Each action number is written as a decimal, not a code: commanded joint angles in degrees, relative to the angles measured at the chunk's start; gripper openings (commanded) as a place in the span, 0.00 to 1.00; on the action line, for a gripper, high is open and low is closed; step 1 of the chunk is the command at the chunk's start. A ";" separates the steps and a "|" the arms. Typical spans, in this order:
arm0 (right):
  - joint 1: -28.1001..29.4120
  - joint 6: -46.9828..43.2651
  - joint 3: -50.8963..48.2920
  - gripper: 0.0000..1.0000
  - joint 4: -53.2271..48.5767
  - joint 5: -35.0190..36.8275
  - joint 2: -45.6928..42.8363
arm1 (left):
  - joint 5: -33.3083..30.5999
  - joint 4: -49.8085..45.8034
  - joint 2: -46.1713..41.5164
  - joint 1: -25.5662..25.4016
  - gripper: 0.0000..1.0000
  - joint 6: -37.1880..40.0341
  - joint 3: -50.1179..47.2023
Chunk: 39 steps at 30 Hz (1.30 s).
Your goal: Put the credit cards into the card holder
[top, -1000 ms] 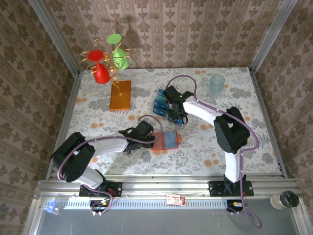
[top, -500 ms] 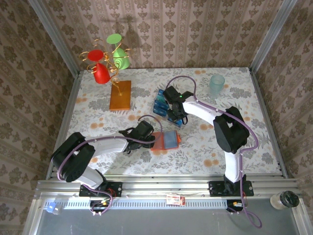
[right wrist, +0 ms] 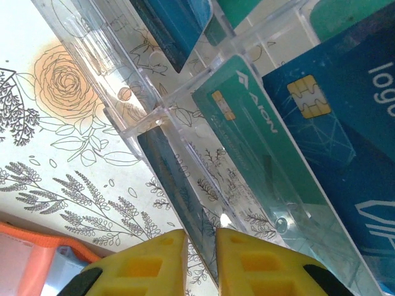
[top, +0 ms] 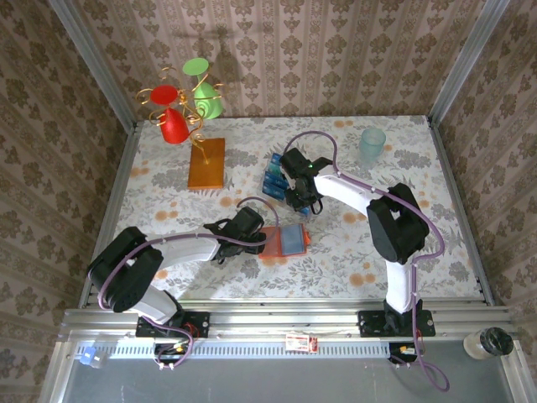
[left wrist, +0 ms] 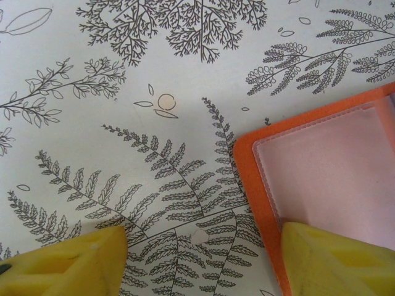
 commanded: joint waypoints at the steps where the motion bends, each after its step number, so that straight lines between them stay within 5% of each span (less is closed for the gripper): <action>1: 0.16 0.26 -0.12 0.19 -0.56 -1.33 -0.88 | -0.82 -0.60 0.30 0.06 0.68 0.61 1.62; 20: 0.78 2.56 -1.33 0.00 0.60 -3.05 -12.18 | -1.21 -0.83 0.87 0.15 0.68 1.21 1.87; 31: 2.35 26.63 -27.42 0.00 26.15 -19.32 -28.24 | -1.31 -2.03 0.87 1.08 0.68 2.19 2.61; 39: 6.95 38.09 -40.17 0.00 40.41 -19.16 -28.98 | -1.48 -2.76 1.37 1.42 0.68 2.86 3.29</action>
